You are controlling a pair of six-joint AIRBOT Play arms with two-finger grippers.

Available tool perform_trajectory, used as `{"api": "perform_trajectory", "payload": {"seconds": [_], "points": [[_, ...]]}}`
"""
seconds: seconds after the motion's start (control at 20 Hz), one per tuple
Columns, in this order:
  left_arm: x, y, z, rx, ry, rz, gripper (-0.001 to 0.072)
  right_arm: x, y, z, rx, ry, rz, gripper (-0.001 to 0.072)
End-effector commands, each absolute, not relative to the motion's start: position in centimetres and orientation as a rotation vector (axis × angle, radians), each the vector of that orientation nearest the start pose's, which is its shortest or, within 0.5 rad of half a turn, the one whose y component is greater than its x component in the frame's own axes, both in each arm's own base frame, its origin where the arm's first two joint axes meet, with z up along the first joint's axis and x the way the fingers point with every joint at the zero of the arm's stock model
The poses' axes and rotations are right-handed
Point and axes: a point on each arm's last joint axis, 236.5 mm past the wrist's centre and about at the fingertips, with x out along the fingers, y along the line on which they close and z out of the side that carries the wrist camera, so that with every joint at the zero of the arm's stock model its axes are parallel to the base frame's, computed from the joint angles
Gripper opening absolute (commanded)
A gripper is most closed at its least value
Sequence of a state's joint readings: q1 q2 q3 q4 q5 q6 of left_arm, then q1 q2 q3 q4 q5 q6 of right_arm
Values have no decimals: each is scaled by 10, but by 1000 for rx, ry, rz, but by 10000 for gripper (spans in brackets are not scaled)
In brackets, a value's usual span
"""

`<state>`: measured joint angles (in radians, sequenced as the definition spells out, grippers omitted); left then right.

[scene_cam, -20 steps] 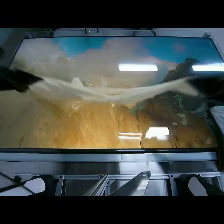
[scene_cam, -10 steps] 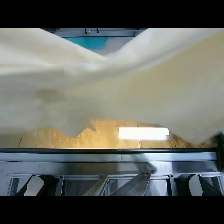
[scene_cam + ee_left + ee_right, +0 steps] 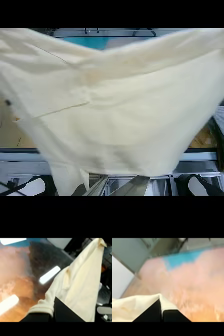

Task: Fold the shirts.

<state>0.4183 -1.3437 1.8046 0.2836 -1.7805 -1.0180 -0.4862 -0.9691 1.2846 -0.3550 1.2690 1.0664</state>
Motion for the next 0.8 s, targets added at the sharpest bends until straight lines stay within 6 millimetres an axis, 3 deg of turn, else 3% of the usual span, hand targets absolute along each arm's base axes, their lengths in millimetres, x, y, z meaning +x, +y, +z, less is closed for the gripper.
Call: {"api": "perform_trajectory", "payload": {"seconds": [0.0,0.1,0.2,0.3,0.4,0.5,0.6,0.75], "points": [[405,-110,173,-256,1057,-1024,25,421,51,158,616,717,534,14],[431,-115,104,-318,1189,-1009,26,447,53,86,683,836,510,13],[453,-108,41,-424,1276,-975,25,471,51,32,790,877,501,13],[473,-84,-14,-556,1324,-879,25,498,41,5,921,820,506,13],[492,-59,-50,-705,1322,-777,25,523,20,-13,1057,769,478,14],[509,-49,-49,-872,1234,-784,25,539,8,-18,1140,736,501,13],[531,-45,-28,-996,1093,-819,24,548,7,-11,1191,708,568,13],[536,-45,0,-942,1036,-895,25,546,6,3,1210,704,665,13]]}}
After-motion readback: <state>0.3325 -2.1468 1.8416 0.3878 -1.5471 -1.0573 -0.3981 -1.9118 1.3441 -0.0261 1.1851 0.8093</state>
